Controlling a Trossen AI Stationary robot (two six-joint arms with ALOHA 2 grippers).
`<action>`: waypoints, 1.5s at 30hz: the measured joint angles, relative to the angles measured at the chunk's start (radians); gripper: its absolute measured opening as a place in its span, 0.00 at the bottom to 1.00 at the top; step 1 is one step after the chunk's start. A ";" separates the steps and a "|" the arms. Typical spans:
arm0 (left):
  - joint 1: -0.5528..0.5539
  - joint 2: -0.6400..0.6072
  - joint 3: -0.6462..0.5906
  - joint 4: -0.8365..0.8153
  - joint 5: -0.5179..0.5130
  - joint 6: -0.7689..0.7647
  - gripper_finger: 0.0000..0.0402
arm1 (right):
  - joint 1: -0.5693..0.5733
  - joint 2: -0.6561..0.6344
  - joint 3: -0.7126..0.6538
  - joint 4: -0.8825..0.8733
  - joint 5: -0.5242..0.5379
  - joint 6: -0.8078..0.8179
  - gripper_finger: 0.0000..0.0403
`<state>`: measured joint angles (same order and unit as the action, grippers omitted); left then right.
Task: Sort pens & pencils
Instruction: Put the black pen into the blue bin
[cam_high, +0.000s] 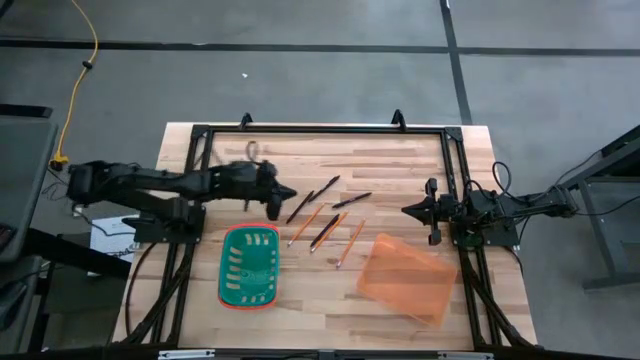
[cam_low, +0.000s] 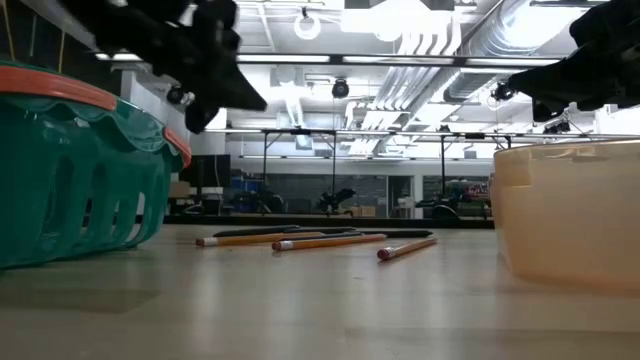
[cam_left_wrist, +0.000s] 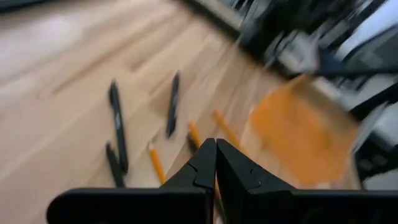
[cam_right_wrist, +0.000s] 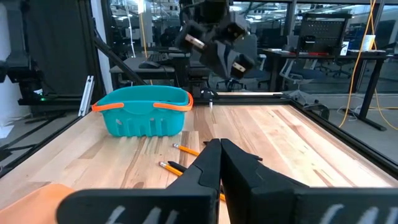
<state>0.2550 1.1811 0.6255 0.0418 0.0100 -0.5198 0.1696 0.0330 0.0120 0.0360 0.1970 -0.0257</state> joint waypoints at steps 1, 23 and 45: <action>0.000 0.038 0.035 -0.049 0.006 0.000 0.00 | 0.000 0.000 0.000 0.000 0.000 0.000 0.00; 0.000 0.603 0.624 -0.773 -0.007 0.056 0.29 | 0.000 0.000 0.000 0.000 -0.004 0.000 0.00; 0.016 0.721 0.651 -0.798 -0.110 0.108 0.29 | 0.000 0.000 0.000 0.000 -0.003 0.000 0.00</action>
<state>0.2709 1.9026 1.2768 -0.7559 -0.0996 -0.4114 0.1698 0.0330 0.0120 0.0360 0.1943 -0.0257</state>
